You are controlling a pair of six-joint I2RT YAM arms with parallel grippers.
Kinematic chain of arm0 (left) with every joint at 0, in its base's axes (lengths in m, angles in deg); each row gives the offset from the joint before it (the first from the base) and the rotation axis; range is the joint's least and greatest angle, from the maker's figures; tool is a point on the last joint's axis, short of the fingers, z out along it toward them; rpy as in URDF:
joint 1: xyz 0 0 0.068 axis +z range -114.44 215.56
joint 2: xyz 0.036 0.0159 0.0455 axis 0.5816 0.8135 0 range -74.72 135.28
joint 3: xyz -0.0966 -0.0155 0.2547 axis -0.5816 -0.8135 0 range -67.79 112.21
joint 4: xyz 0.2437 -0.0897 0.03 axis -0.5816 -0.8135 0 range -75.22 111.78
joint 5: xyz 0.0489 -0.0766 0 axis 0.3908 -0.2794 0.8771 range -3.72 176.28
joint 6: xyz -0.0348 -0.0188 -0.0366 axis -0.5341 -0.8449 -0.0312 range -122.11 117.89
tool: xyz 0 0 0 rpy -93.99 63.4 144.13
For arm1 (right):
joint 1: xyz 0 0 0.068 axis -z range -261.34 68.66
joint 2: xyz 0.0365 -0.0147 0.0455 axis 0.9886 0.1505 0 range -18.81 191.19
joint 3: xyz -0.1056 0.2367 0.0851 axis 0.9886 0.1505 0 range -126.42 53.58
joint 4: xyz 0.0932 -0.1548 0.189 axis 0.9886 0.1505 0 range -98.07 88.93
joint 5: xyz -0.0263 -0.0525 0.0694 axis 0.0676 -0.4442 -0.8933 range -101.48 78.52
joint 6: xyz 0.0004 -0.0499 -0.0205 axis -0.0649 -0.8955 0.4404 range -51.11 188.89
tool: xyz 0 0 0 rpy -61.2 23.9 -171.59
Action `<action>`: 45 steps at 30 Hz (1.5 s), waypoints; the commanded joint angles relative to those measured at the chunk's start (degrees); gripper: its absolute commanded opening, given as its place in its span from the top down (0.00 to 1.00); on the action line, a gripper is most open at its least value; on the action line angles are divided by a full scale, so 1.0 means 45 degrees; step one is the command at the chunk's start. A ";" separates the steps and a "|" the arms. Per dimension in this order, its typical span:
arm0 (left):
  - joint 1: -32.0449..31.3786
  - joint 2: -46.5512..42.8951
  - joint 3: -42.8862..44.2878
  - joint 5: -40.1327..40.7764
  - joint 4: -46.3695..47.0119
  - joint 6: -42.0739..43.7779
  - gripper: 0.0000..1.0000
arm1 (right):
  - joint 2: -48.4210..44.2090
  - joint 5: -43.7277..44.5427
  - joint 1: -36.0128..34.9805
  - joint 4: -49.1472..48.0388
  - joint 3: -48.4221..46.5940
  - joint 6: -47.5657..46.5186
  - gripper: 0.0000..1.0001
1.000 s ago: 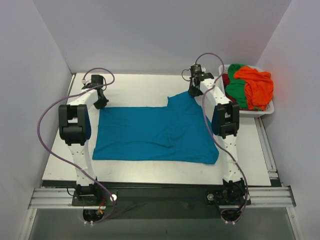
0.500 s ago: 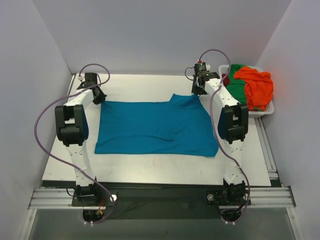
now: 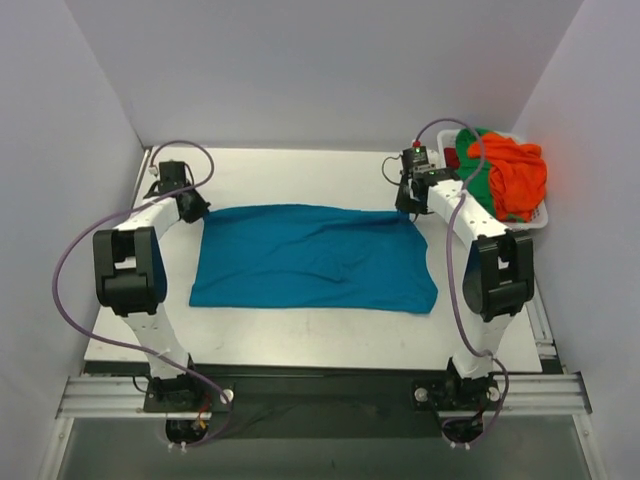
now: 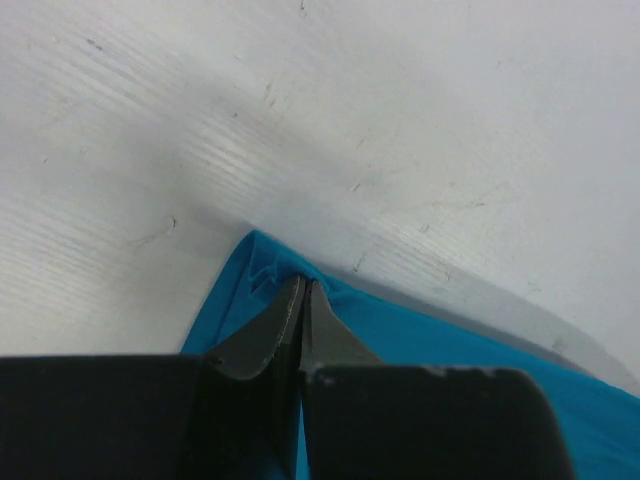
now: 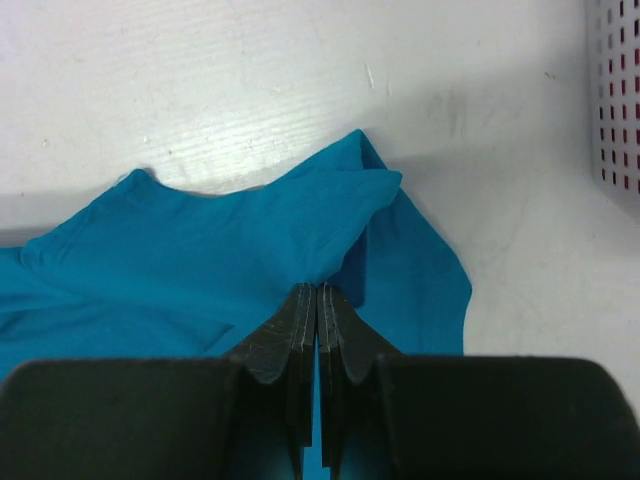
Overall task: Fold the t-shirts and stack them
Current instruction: Fold the other side of the tshirt into a rectangle
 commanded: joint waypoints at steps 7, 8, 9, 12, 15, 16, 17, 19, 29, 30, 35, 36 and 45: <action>0.0260 -0.2732 -0.2249 0.0179 0.0804 -0.0307 1.00 | -0.3013 0.0430 -0.0375 -0.0631 0.2920 0.1034 1.00; 0.0261 -0.2985 -0.2541 0.0295 0.0765 -0.0326 1.00 | -0.3169 0.0372 -0.0452 -0.0708 0.3367 0.1073 1.00; 0.0319 -0.3104 -0.2698 0.0335 0.0707 -0.0327 1.00 | -0.3422 0.0352 -0.0492 -0.0748 0.3565 0.1113 1.00; 0.0397 -0.3649 -0.3283 0.0511 0.0648 -0.0463 1.00 | -0.3852 0.0450 -0.0648 -0.0826 0.4132 0.1269 1.00; 0.0456 -0.4120 -0.3597 0.0784 0.0492 -0.0619 1.00 | -0.4204 0.0547 -0.0765 -0.0885 0.4677 0.1445 1.00; 0.0533 -0.4237 -0.3772 0.0785 0.0395 -0.0639 1.00 | -0.4283 0.0567 -0.0824 -0.0866 0.4796 0.1484 1.00; 0.0534 -0.4315 -0.3832 0.0823 0.0355 -0.0678 1.00 | -0.4381 0.0606 -0.0824 -0.0904 0.4894 0.1523 1.00; 0.0554 -0.4550 -0.3969 0.0921 0.0199 -0.0736 1.00 | -0.4576 0.0665 -0.0844 -0.0904 0.5187 0.1620 1.00; 0.0554 -0.5135 -0.4594 0.0980 -0.0133 -0.0873 1.00 | -0.5104 0.0938 -0.0922 -0.0905 0.5988 0.1875 1.00; 0.0554 -0.5175 -0.4614 0.0999 -0.0211 -0.0912 1.00 | -0.5143 0.0919 -0.0922 -0.0924 0.6027 0.1875 1.00; 0.0573 -0.5526 -0.4984 0.1175 -0.0348 -0.0971 1.00 | -0.5280 0.0899 -0.0922 -0.0924 0.6378 0.1972 1.00; 0.0593 -0.5566 -0.5120 0.1214 -0.0406 -0.1068 1.00 | -0.5280 0.0880 -0.0922 -0.0943 0.6476 0.2011 1.00; 0.0651 -0.5878 -0.5805 0.1058 -0.0290 -0.1517 1.00 | -0.5515 0.0276 -0.0922 -0.1451 0.7568 0.2148 1.00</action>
